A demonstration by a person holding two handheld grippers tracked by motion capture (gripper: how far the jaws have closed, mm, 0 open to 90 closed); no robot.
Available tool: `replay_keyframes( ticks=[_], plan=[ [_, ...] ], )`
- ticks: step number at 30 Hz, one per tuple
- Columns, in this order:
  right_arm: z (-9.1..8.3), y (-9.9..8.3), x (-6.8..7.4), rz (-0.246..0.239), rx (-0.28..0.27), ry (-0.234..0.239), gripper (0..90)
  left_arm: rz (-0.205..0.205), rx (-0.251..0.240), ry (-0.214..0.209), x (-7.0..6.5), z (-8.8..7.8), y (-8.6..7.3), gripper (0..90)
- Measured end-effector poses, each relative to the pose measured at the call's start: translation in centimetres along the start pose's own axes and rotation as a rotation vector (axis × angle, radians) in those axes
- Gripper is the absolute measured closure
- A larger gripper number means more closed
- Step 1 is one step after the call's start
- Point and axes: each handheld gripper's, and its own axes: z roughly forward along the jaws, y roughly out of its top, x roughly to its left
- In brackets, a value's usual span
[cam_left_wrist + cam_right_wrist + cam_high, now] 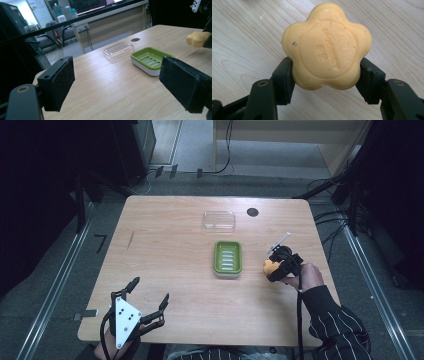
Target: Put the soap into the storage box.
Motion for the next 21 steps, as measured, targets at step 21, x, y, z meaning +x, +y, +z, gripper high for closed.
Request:
replay_keyframes(
  ticks=[21],
  plan=[
    [-0.4, 2.2, 1.0, -0.046, -0.022, -0.001, 40.0, -0.002, 0.0, 0.0, 0.0, 0.0, 0.0, 13.0]
  ],
)
